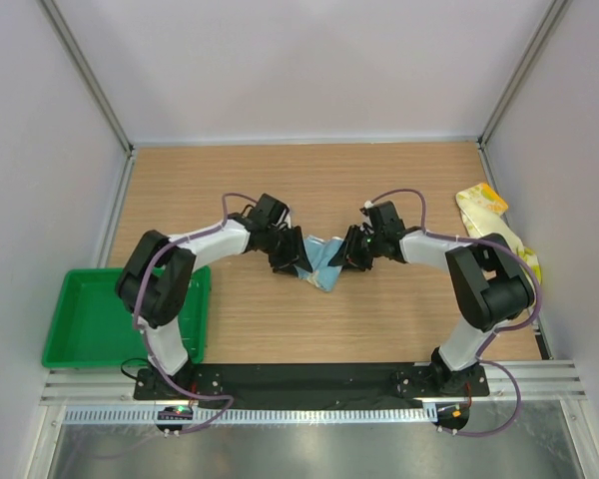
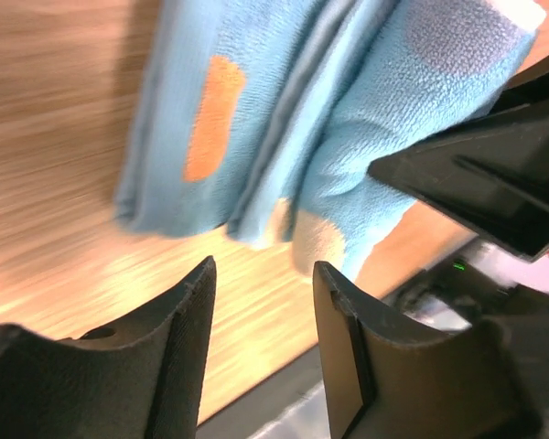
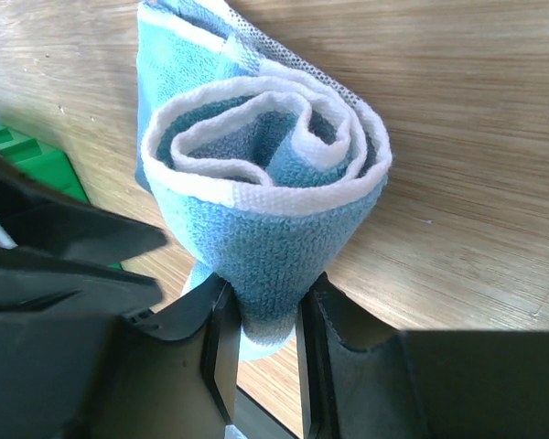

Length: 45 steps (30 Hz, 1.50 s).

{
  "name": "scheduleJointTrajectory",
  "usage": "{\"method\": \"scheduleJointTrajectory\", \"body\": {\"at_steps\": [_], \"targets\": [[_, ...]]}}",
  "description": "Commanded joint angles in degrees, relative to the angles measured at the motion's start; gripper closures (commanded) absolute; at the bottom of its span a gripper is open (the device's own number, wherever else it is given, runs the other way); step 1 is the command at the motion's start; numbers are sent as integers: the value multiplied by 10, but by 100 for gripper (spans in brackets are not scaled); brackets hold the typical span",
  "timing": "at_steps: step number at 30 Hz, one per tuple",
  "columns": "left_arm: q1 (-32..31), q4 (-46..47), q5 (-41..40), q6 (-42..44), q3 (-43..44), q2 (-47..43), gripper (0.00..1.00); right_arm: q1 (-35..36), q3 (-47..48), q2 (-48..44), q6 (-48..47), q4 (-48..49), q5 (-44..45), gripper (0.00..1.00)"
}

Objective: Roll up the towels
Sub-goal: Roll the towel

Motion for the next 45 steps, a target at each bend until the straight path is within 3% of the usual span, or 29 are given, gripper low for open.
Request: {"method": "scheduleJointTrajectory", "body": {"at_steps": [1, 7, 13, 20, 37, 45], "targets": [[-15, -76, -111, 77, 32, -60, 52, 10, 28, 9, -13, -29, 23, 68], [-114, -120, -312, 155, 73, -112, 53, 25, 63, 26, -23, -59, 28, 68], [-224, -127, -432, 211, 117, -101, 53, 39, 87, 43, -28, -77, 27, 68], [-256, -118, -446, 221, 147, -54, 54, 49, 103, 51, -35, -93, 26, 68], [-272, -87, -464, 225, 112, 52, 52, 54, 127, 67, -41, -115, 20, 68], [-272, -75, -491, 219, 78, 64, 41, 56, 142, 73, -42, -127, 15, 68]]}}
